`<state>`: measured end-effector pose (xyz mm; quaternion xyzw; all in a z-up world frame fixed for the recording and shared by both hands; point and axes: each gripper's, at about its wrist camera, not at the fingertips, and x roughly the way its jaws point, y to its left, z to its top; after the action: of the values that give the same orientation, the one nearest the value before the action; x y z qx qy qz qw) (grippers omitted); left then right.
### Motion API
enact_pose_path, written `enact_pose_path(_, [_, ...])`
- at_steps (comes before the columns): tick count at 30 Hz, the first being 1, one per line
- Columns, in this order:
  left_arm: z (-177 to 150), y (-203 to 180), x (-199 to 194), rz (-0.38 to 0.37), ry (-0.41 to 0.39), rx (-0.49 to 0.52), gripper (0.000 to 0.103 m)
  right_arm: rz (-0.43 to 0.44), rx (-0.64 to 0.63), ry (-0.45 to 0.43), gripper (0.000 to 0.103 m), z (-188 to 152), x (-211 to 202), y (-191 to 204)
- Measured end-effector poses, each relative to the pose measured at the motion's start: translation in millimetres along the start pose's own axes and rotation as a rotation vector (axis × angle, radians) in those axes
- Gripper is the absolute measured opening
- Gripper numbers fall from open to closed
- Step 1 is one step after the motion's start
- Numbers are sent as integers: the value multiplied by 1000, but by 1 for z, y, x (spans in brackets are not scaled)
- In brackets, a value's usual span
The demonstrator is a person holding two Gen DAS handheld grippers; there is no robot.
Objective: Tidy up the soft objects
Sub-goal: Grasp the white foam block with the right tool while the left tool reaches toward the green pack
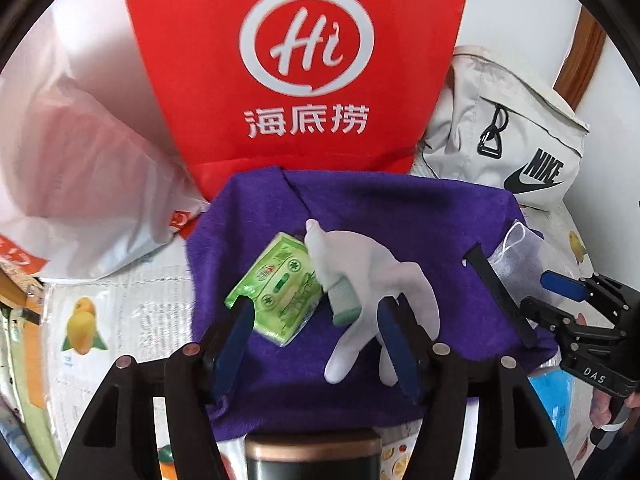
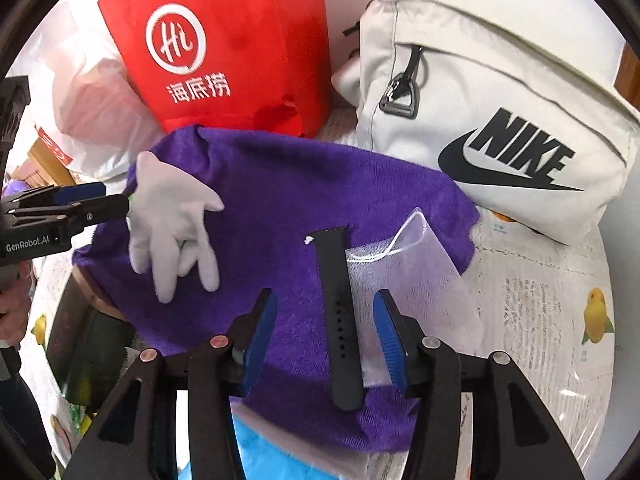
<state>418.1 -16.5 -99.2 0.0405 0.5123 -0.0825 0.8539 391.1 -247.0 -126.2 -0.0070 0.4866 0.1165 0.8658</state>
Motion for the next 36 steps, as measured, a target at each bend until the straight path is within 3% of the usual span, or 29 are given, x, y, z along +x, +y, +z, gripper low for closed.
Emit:
enact_pose_path(3, [-8,2,-18,50,-19,-1,62,-16,-8,-40,50,-7,-19,4])
enact_pose_path(9, [-36,6,-62,-11,-101,-4,62,4,-14,-78,50,-33,-48,24])
enact_pose_path(12, [-52,5,-76,24,-93,-11,62,31,-20,-81,50,-50,-59,42])
enact_pose_path(20, [-98,14,-99,32,-86,-2,62,118,-54,-60,50,-86,-59,98])
enact_pose_path(26, [-116,30,-109,3,-97,-19,62,66,-149,-12,48,-101,-38,138])
enact_pose_path(31, [-118,37,-111,-21,-113,-25,62,-46,-167,43,41,-105,-16,146])
enact_pose_path(34, [-119,40,-111,-35,-120,-21,62,-64,-171,35,41,-106,-12,146])
enact_pose_path(36, [-119,41,-111,-39,-121,-23,62,-97,-188,37,36,-106,-9,150])
